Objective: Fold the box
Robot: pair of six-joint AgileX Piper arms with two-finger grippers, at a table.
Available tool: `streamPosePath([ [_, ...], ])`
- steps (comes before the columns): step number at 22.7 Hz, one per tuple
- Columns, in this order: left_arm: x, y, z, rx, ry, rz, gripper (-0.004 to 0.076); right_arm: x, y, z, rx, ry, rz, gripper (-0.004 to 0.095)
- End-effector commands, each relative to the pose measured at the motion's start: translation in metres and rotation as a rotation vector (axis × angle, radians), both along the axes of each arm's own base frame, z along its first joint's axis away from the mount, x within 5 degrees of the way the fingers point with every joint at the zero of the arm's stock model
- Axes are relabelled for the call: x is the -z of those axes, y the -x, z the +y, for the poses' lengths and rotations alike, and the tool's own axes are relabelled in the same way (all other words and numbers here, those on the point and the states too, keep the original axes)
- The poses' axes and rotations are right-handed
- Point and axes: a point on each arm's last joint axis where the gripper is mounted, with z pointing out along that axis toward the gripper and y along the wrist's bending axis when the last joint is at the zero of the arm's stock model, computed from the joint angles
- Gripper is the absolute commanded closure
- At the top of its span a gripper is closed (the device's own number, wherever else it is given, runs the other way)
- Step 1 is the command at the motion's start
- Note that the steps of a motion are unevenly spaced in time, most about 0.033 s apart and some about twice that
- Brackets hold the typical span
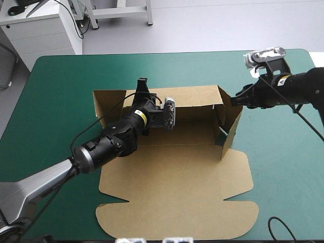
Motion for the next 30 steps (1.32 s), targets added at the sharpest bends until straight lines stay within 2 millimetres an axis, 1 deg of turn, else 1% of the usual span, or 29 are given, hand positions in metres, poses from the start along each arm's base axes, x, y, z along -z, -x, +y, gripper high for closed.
streamPosePath([
  [1, -0.009, 0.002, 0.008, -0.073, 0.030, 0.006, 0.0731, -0.033, 0.001, -0.003, 0.049, -0.057, -0.234, 0.0714],
  [2, -0.009, 0.002, 0.008, -0.072, 0.030, 0.006, 0.0731, -0.034, -0.004, -0.003, 0.061, -0.063, -0.264, 0.0790],
  [4, -0.009, 0.002, 0.008, -0.072, 0.030, 0.006, 0.0731, -0.033, -0.011, -0.003, 0.073, -0.061, -0.286, 0.0880],
  [5, -0.009, 0.002, 0.008, -0.072, 0.030, 0.006, 0.0731, -0.030, -0.017, -0.003, 0.079, -0.061, -0.289, 0.0925],
  [6, -0.009, 0.002, 0.008, -0.072, 0.030, 0.006, 0.0731, -0.027, -0.024, -0.002, 0.086, -0.061, -0.293, 0.0925],
  [8, -0.009, 0.002, 0.008, -0.072, 0.030, 0.006, 0.0731, -0.015, -0.043, -0.001, 0.099, -0.060, -0.275, 0.0926],
  [11, -0.009, 0.001, 0.009, -0.079, 0.026, 0.007, 0.0731, 0.012, -0.075, 0.003, 0.123, -0.064, -0.212, 0.0926],
  [13, -0.009, 0.001, 0.009, -0.081, 0.025, 0.008, 0.0731, 0.025, -0.087, 0.005, 0.131, -0.065, -0.171, 0.0926],
  [16, -0.009, 0.001, 0.010, -0.084, 0.025, 0.008, 0.0731, 0.041, -0.097, 0.007, 0.126, -0.061, -0.105, 0.0926],
  [18, -0.009, 0.001, 0.010, -0.084, 0.016, 0.007, 0.0731, 0.048, -0.101, 0.008, 0.121, -0.057, -0.072, 0.0926],
  [22, -0.009, 0.001, 0.011, -0.087, 0.003, 0.005, 0.0731, 0.054, -0.101, 0.008, 0.118, -0.051, -0.045, 0.0927],
  [24, -0.009, 0.001, 0.011, -0.091, -0.005, 0.005, 0.0731, 0.061, -0.099, 0.008, 0.112, -0.043, -0.003, 0.0927],
  [25, -0.008, 0.001, 0.012, -0.100, -0.013, 0.006, 0.0731, 0.069, -0.097, 0.009, 0.107, -0.035, 0.034, 0.0927],
  [28, -0.008, 0.001, 0.014, -0.115, -0.021, 0.008, 0.0731, 0.078, -0.094, 0.009, 0.098, -0.037, 0.075, 0.0927],
  [30, -0.008, 0.001, 0.014, -0.119, -0.023, 0.009, 0.0731, 0.083, -0.085, 0.011, 0.071, -0.055, 0.089, 0.0927],
])
